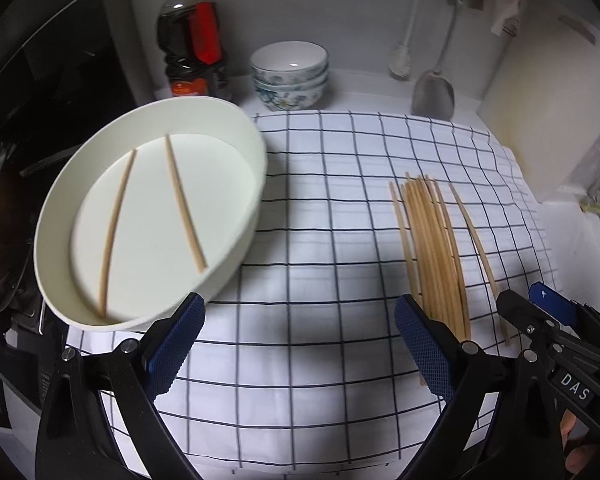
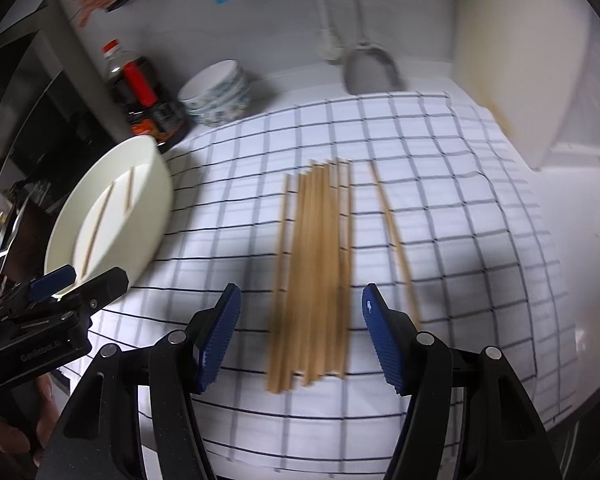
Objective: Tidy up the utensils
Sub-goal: 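Move both open tools back over the remaining chopsticks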
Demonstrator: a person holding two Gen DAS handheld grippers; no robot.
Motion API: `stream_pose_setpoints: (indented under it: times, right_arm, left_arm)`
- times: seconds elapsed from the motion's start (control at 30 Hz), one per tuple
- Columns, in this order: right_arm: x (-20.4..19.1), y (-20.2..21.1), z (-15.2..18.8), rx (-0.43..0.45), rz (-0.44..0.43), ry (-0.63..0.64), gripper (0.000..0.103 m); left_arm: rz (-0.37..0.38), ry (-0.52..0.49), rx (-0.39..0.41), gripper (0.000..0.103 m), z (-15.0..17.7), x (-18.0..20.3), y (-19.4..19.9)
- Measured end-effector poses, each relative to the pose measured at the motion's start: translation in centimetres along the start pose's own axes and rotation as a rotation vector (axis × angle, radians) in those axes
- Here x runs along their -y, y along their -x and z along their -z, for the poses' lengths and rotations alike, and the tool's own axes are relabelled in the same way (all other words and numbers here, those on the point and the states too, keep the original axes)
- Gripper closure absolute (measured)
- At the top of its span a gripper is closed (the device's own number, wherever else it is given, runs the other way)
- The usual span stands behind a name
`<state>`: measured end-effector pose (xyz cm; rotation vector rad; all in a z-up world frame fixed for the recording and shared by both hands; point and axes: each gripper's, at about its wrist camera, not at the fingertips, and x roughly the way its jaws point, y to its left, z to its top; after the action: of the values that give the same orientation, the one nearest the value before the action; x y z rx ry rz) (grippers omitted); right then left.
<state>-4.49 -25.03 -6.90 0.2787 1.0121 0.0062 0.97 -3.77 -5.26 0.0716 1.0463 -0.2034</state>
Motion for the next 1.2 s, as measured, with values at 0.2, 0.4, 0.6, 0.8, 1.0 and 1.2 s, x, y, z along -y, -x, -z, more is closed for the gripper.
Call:
stream_pose_setpoints:
  times: [0.2,0.4,0.6,0.8,1.0,1.2]
  right_arm:
    - [3.4,-0.1,1.1,-0.006,0.039,-0.037,0.043]
    - [6.2,-0.5,1.7,-0.009,0.066,-0.062,0.043]
    - [8.1,-1.9,2.1,-0.019,0.078,-0.067,0.043]
    - [8.8,-3.6,1.8,-0.025,0.081,-0.054,0.043]
    - [9.4,-5.2,1.2,-0.024,0.090,-0.035,0.043]
    - [9.7,-6.4,0.8,-0.029,0.096,-0.020,0.043]
  left_arm:
    - [0.013,-0.021,-0.016,0.009,0.4,2.2,-1.3]
    - [0.006,-0.040,-0.036,0.009,0.6,3.9,-3.0]
    - [-0.005,-0.044,-0.051,0.009,0.5,5.0,-4.9]
    - [-0.011,-0.055,-0.055,0.009,0.4,6.3,-7.2]
    - [-0.027,-0.062,-0.052,0.009,0.0,6.9,-9.3]
    - [-0.041,-0.064,-0.066,0.009,-0.2,7.0,-11.0]
